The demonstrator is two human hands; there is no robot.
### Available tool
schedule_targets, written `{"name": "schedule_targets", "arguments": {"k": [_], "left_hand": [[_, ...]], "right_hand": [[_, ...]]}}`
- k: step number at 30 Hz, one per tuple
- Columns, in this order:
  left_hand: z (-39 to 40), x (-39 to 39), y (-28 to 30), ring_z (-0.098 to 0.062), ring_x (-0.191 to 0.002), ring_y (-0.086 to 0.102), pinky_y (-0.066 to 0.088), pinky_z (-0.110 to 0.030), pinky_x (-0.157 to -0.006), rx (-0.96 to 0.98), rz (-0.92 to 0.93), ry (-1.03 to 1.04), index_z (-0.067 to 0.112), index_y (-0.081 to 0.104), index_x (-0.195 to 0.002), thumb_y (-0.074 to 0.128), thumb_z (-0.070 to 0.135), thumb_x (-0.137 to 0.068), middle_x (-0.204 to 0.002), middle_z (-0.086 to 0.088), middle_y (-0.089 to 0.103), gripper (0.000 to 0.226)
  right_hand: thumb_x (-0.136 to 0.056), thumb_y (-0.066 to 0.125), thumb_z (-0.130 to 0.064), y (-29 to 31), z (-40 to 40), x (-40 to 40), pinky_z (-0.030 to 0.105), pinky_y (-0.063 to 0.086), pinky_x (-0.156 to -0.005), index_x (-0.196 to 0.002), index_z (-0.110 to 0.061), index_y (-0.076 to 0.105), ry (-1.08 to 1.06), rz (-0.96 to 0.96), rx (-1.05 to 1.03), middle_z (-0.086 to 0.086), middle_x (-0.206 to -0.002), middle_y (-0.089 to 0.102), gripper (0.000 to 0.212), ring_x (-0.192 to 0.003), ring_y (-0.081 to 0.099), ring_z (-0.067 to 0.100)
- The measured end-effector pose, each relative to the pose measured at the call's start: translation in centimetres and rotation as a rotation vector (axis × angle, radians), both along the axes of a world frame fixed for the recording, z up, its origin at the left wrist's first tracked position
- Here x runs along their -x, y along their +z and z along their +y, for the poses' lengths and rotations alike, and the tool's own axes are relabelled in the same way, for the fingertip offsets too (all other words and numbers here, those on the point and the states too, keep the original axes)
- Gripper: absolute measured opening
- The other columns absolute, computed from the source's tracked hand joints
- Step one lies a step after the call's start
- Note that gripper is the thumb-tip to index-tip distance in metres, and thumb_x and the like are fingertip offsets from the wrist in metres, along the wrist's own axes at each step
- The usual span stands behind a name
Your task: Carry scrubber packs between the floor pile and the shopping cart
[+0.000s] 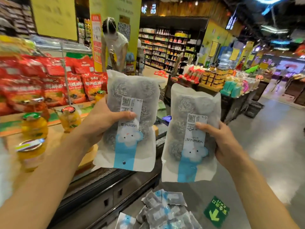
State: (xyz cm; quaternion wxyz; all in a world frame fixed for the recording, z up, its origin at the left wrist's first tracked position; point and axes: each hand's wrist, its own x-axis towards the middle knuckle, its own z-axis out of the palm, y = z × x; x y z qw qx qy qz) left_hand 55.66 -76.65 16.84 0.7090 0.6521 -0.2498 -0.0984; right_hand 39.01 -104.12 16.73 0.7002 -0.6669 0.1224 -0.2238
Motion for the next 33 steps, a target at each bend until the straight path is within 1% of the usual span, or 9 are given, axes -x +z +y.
{"name": "schedule_targets", "arguments": {"k": [5,9,12,14,20,23,26,30,33], "left_hand": [[8.1,1.8,-1.6,-0.026,-0.099,0.077,0.063,-0.036,-0.076,0.010,0.009,0.267,0.007,0.068,-0.122,0.093,0.016,-0.053,-0.107,-0.006,0.080,0.073],[15.3,6.2,-2.2,-0.025,-0.101,0.076,0.063,-0.042,-0.082,-0.009,0.028,0.551,0.007,0.067,-0.124,0.100,0.019,-0.050,-0.110,-0.007,0.079,0.083],[20.0,10.9,-2.3,-0.021,-0.095,0.078,0.065,-0.037,-0.077,-0.019,0.045,0.759,0.008,0.070,-0.118,0.090,0.013,-0.060,-0.104,-0.004,0.080,0.062],[23.1,14.2,-2.4,-0.021,-0.098,0.077,0.064,-0.037,-0.079,-0.032,0.058,0.880,0.009,0.068,-0.123,0.088,0.009,-0.066,-0.107,-0.004,0.080,0.060],[31.3,24.5,-4.0,-0.021,-0.095,0.077,0.062,-0.031,-0.072,-0.005,0.091,1.287,0.010,0.071,-0.114,0.088,0.018,-0.057,-0.103,-0.003,0.081,0.060],[35.2,29.1,-5.0,-0.021,-0.093,0.078,0.064,-0.033,-0.072,0.025,0.103,1.451,0.009,0.069,-0.116,0.086,0.009,-0.065,-0.102,-0.003,0.081,0.053],[38.8,32.9,-5.7,-0.014,-0.088,0.078,0.065,-0.032,-0.073,0.046,0.102,1.607,0.014,0.070,-0.112,0.088,0.016,-0.059,-0.096,0.004,0.081,0.057],[44.0,36.6,-6.9,-0.021,-0.099,0.077,0.060,-0.043,-0.086,0.087,0.126,1.780,0.016,0.070,-0.117,0.089,0.022,-0.055,-0.105,0.000,0.080,0.065],[48.3,38.7,-7.6,-0.024,-0.096,0.077,0.060,-0.041,-0.082,0.131,0.134,1.864,0.017,0.070,-0.113,0.089,0.020,-0.057,-0.103,-0.001,0.081,0.059]], "right_hand": [[-0.084,0.072,-0.010,0.2,4.9,-6.4,0.033,0.063,-0.070,-0.120,-0.004,0.068,0.272,0.031,0.038,0.014,-0.108,0.078,0.037,-0.092,0.077,0.028],[-0.076,0.074,-0.008,-0.2,11.1,-10.8,0.031,0.062,-0.065,-0.108,-0.007,0.072,0.528,0.053,0.016,0.010,-0.097,0.080,0.032,-0.079,0.077,0.022],[-0.069,0.077,-0.013,-1.0,17.1,-12.8,0.032,0.062,-0.064,-0.106,-0.009,0.072,0.749,0.079,-0.006,0.010,-0.096,0.080,0.038,-0.080,0.078,0.022],[-0.072,0.077,-0.012,-1.6,21.5,-13.5,0.031,0.062,-0.063,-0.111,-0.007,0.071,0.886,0.099,-0.024,0.011,-0.099,0.080,0.040,-0.084,0.078,0.024],[-0.085,0.074,-0.005,-3.6,36.1,-12.8,0.035,0.064,-0.068,-0.116,-0.003,0.070,1.247,0.166,0.003,0.015,-0.104,0.079,0.032,-0.092,0.077,0.031],[-0.088,0.071,-0.004,-4.3,43.5,-11.5,0.031,0.062,-0.064,-0.110,-0.005,0.071,1.403,0.151,0.039,0.013,-0.099,0.080,0.022,-0.084,0.078,0.027],[-0.090,0.069,-0.004,-4.7,50.8,-10.1,0.030,0.062,-0.062,-0.105,-0.007,0.072,1.538,0.154,0.055,0.011,-0.093,0.080,0.015,-0.077,0.078,0.023],[-0.090,0.070,-0.008,-4.7,60.2,-8.3,0.032,0.062,-0.065,-0.114,-0.005,0.070,1.682,0.152,0.094,0.014,-0.100,0.079,0.023,-0.088,0.078,0.030],[-0.092,0.069,-0.013,-4.6,67.0,-7.3,0.031,0.061,-0.063,-0.111,-0.008,0.071,1.765,0.168,0.110,0.014,-0.099,0.080,0.020,-0.088,0.078,0.030]]}}
